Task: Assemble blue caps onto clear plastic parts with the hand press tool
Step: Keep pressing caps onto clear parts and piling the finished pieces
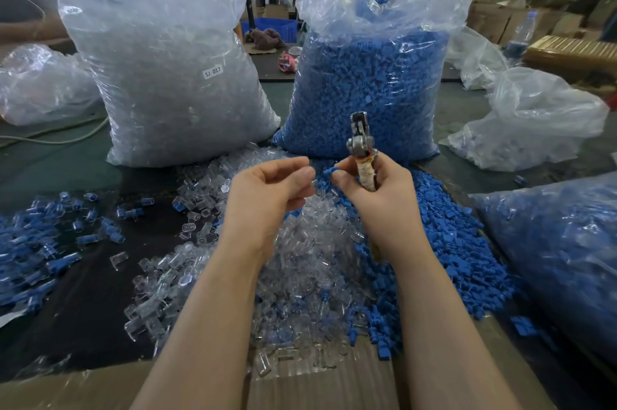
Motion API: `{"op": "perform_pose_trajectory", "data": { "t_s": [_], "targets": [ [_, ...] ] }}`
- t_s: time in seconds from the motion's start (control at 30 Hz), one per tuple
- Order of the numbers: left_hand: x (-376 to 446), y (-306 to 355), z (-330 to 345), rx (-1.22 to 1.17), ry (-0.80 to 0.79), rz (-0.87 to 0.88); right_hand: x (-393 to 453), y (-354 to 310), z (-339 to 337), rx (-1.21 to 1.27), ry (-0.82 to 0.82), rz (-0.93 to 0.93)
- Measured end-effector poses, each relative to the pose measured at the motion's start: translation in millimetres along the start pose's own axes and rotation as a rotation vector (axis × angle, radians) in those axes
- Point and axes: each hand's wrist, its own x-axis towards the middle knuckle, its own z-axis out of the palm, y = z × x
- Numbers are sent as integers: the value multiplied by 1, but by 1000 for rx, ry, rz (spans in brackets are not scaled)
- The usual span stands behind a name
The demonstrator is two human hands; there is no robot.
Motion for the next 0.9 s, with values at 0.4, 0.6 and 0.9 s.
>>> {"op": "perform_pose_trajectory", "data": {
  "t_s": [0.4, 0.6, 0.9],
  "targets": [
    [-4, 1, 11, -78, 10, -38, 0, 1, 6, 36, 8, -76],
    [-7, 5, 14, -106, 1, -18, 1, 2, 8, -27, 49, -122],
    [-10, 8, 19, 30, 73, 101, 0, 1, 7, -89, 60, -89]
  ]
}}
